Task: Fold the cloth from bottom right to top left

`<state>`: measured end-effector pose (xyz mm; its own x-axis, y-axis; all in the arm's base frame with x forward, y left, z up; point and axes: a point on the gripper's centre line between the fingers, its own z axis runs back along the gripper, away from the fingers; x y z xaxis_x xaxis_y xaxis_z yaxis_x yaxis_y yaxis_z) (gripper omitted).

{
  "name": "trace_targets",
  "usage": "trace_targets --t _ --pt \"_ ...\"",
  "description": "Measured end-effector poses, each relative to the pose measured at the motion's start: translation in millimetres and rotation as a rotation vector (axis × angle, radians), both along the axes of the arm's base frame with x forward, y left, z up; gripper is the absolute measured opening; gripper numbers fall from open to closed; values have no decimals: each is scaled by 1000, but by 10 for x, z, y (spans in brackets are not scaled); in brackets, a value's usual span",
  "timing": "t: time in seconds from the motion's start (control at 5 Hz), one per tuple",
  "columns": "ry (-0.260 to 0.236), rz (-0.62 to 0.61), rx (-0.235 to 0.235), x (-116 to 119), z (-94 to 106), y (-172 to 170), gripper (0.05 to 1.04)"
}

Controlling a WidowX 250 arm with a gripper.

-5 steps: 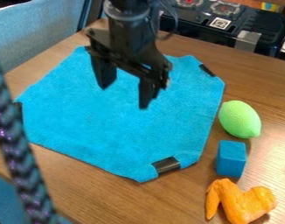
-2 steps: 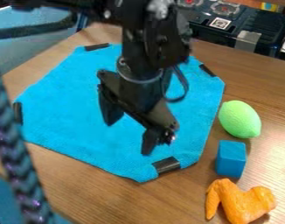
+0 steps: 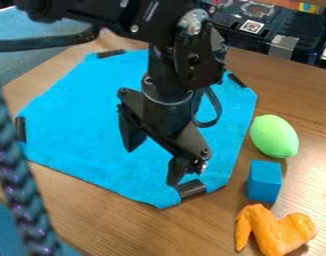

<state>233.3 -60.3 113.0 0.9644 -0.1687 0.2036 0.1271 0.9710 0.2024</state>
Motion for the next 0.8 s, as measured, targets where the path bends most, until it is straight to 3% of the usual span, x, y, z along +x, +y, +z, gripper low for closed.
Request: trace_targets --t 0.4,0.8 --pt "22 -84 -99 -35 -143 -97 999" --pt "-22 -70 -182 58 -213 -154 999"
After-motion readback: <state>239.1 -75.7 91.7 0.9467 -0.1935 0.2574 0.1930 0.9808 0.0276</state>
